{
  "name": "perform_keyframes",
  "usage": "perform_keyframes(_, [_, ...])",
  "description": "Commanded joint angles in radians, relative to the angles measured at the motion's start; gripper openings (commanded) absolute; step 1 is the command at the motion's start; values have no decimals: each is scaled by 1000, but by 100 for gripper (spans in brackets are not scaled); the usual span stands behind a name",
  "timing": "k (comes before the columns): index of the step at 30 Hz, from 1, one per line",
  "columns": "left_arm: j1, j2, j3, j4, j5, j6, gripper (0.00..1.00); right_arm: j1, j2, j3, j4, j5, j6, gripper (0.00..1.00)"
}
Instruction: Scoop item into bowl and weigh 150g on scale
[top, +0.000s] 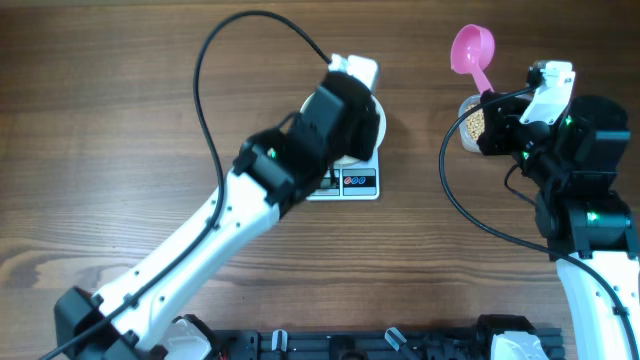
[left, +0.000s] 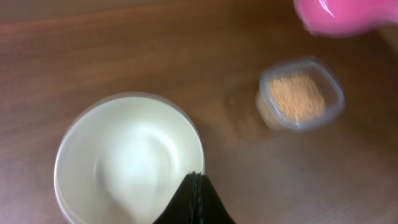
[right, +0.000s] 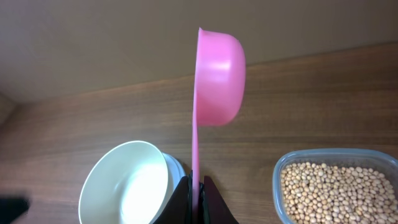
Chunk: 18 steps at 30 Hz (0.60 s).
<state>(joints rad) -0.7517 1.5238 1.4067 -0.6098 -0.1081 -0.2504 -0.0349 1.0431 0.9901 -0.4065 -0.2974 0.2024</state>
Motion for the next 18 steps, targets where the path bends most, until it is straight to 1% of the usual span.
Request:
perform_keyframes(1, [-93,47,-35,-114,-63,32,4,-4,2,14,2,-38,-18,4])
perform_keyframes(2, [-124,64,-56,-131,-120,2,4,-4,2,14,2,-41,-18,4])
perform_keyframes(3, [-137,77,-67,-134,-138,-16,4,-4,2,14,2,-41,-18,4])
perform_keyframes(9, [-149,161,-119,-135,-133,-96,4,-4,2,14,1,-41,-17,4])
perform_keyframes(13, [-148,220,-131,-129,-131,-102,4,-4,2,14,2,-41,-18,4])
perform_keyframes(18, [-148,290,-131,-97,-82,-102,4,-4,2,14,1,-41,-18,4])
